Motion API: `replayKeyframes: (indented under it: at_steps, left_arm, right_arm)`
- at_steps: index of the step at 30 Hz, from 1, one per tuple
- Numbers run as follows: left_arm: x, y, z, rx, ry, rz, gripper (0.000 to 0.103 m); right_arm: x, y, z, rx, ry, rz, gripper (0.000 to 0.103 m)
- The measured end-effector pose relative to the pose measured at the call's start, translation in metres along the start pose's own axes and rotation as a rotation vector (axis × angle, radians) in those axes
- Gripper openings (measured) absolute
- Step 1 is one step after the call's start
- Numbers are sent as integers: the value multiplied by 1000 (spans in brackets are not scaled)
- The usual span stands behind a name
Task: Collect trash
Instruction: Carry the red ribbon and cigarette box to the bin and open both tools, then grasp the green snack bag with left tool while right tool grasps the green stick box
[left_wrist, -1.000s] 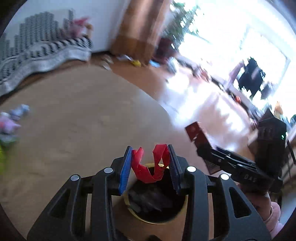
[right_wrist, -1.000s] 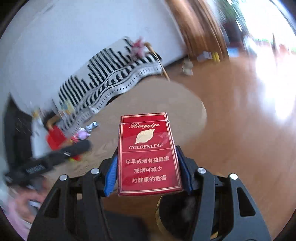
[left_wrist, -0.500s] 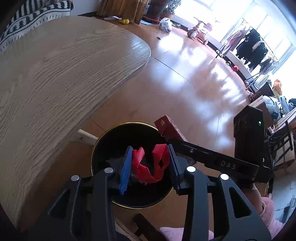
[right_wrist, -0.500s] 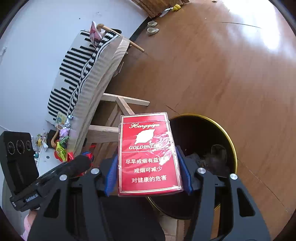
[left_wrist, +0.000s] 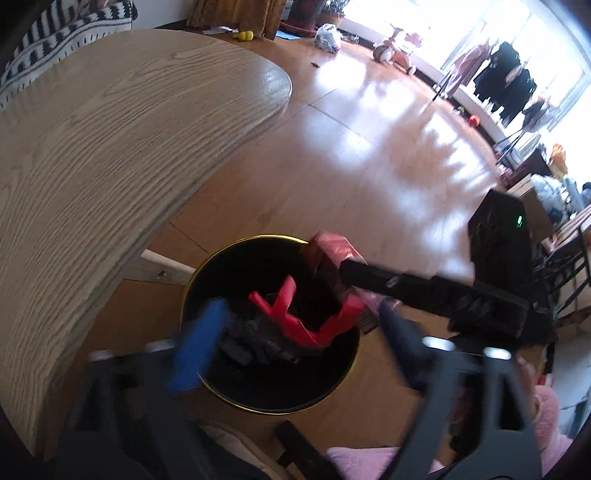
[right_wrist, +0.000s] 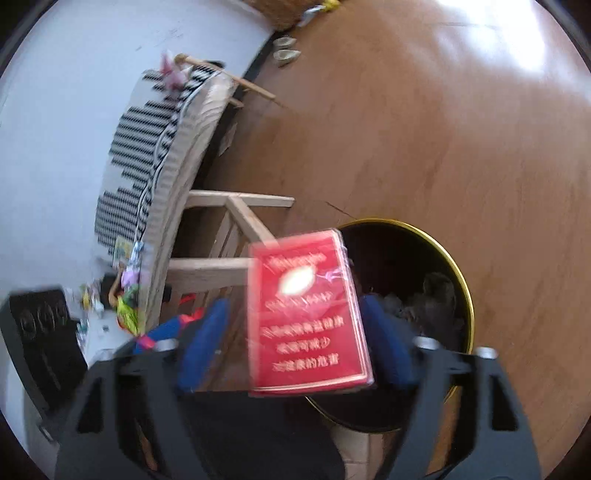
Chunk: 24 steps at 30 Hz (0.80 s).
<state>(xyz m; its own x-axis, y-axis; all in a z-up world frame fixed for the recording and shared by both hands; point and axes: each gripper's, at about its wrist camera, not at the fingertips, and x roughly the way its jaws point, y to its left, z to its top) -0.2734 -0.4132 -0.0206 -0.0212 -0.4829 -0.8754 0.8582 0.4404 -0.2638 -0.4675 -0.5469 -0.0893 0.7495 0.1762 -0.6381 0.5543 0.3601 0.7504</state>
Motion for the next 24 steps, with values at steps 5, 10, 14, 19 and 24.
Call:
replayKeyframes:
  at_steps: [5,10,14,19,24]
  left_arm:
    - [-12,2,-1,5,-46,24,95]
    - [-78,13,9,10,-241,68,95]
    - [-144,59,6,-82,-347,88,97]
    - [-215,184,-43,-352,-457,232,97]
    - [-240,297,-78,-507,-432,548,97]
  right_arm:
    - [-17,-13,0,87,-99,-126,91]
    - [-35,4,-6,-30,-252,-314,95]
    - [-28,33,-12,-165,-291,-382,96]
    - [-7,91,-18,-390,-265,-342,96]
    - [28,175,-29,-593,-269,-313,96]
